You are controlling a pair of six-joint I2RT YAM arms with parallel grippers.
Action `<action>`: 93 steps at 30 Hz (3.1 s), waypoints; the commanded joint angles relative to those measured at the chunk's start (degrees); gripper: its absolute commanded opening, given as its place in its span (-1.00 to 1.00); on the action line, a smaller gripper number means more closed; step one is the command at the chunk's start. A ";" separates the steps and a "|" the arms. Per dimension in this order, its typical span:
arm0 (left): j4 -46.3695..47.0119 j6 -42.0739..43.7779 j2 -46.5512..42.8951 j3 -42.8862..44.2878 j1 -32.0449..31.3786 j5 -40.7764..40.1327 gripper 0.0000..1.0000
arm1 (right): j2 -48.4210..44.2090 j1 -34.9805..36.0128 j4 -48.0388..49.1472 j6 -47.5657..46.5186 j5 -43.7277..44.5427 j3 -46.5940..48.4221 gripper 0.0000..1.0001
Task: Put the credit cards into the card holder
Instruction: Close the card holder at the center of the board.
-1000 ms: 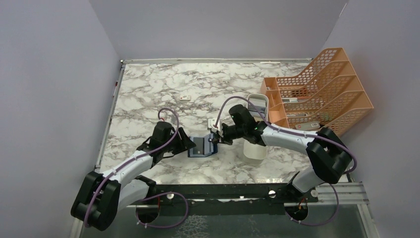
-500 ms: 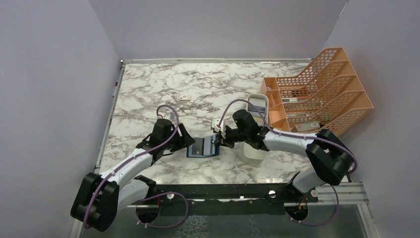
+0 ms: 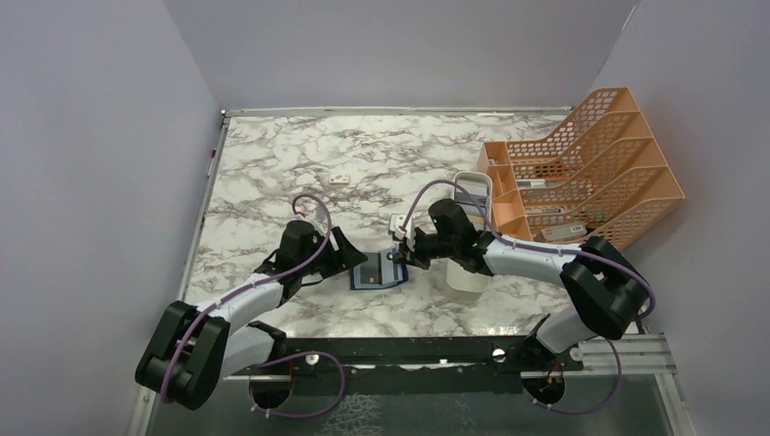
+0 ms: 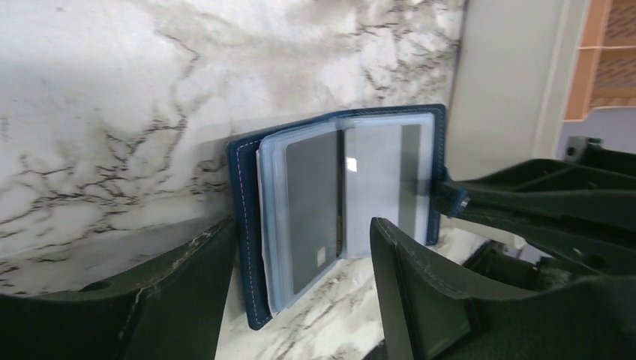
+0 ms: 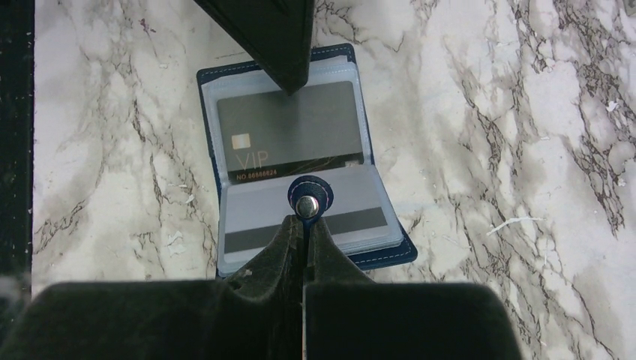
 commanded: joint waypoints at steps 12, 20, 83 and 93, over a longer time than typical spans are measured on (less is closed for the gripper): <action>16.03 -8.23 -4.21 -2.03 -0.23 12.63 0.32 | 1.26 0.14 6.13 2.02 -4.03 -1.84 -0.98; 20.76 -8.98 -1.75 -1.12 -0.81 12.91 0.08 | 1.84 0.10 10.05 2.80 -6.52 -3.24 -0.98; 17.32 3.24 21.48 5.79 -2.84 6.87 -0.62 | 2.57 0.14 21.12 -0.60 -7.10 -8.43 -0.98; 11.77 1.55 17.36 6.76 -2.81 5.14 -0.55 | 1.58 0.14 24.66 -2.01 -7.85 -8.94 -0.98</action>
